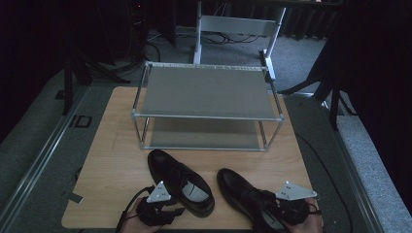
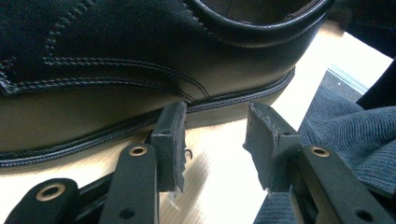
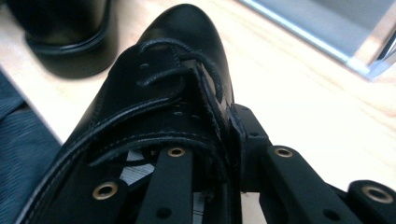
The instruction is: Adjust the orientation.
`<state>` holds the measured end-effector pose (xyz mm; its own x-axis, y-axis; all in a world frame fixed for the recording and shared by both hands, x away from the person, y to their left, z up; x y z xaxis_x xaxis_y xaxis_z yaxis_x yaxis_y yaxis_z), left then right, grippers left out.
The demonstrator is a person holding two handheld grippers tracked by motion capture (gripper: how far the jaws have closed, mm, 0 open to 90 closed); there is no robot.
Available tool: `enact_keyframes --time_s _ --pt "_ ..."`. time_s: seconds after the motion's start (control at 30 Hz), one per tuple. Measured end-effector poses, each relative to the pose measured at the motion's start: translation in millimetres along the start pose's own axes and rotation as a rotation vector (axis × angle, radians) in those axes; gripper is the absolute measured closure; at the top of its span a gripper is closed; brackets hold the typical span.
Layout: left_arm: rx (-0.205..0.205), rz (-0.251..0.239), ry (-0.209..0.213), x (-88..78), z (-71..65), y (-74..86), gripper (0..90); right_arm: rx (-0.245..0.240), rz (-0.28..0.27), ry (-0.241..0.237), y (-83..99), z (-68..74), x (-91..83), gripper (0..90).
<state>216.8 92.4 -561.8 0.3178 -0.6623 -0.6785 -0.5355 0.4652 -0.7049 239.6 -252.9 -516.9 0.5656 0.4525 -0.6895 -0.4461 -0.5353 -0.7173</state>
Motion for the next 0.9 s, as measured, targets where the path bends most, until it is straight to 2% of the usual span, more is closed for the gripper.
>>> enact_keyframes --time_s 0.17,0.4,0.53,0.63,0.67,0.7,0.8,0.83,0.87,0.9 --pt "-0.013 -0.012 -0.009 -2.7 3.9 -0.3 58.4 -0.048 -0.075 0.015 -22.5 -25.9 16.9 79.6" --pt "-0.047 -0.044 -0.049 -12.0 18.2 -0.5 57.4 -0.101 -0.072 0.036 -45.5 -44.1 47.0 79.4" --pt "-0.077 -0.062 -0.103 -17.5 33.9 -0.2 55.2 -0.114 -0.07 0.025 -54.8 -51.6 57.7 79.0" --pt "-0.107 -0.092 -0.145 -26.3 48.7 -1.7 54.8 -0.13 -0.031 0.03 -54.6 -52.4 66.9 76.6" --pt "-0.107 -0.092 -0.145 -26.3 48.7 -1.7 54.7 -0.13 -0.031 0.03 -54.6 -52.4 66.9 76.6" --pt "-0.114 -0.097 -0.179 -30.2 56.9 -2.3 54.7 -0.134 -0.015 0.022 -52.8 -50.9 70.2 73.5" --pt "-0.127 -0.092 -0.237 -35.5 72.0 -3.5 53.8 -0.107 -0.021 0.022 -48.0 -51.6 69.7 67.8" --pt "-0.133 -0.092 -0.259 -37.4 78.5 -4.3 53.2 -0.095 -0.02 0.01 -46.9 -52.5 68.1 62.1" --pt "-0.133 -0.092 -0.259 -37.4 78.5 -4.3 52.2 -0.088 -0.019 -0.01 -45.9 -52.6 66.1 56.7" --pt "-0.146 -0.079 -0.298 -39.5 92.5 -5.7 52.2 -0.088 -0.019 -0.01 -45.9 -52.6 66.1 56.7"
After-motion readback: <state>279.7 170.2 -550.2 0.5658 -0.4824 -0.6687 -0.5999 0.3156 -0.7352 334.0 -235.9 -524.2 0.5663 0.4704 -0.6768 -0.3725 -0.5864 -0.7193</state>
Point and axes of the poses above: each handheld gripper's, and its own axes: x roughly forward along the jaws, y roughly out of its underside, z roughly to its left, the point moved 5 cm from there along x, roughly forward along the jaws, and after that the axes turned 1 degree about y, right-handed, at the moved point
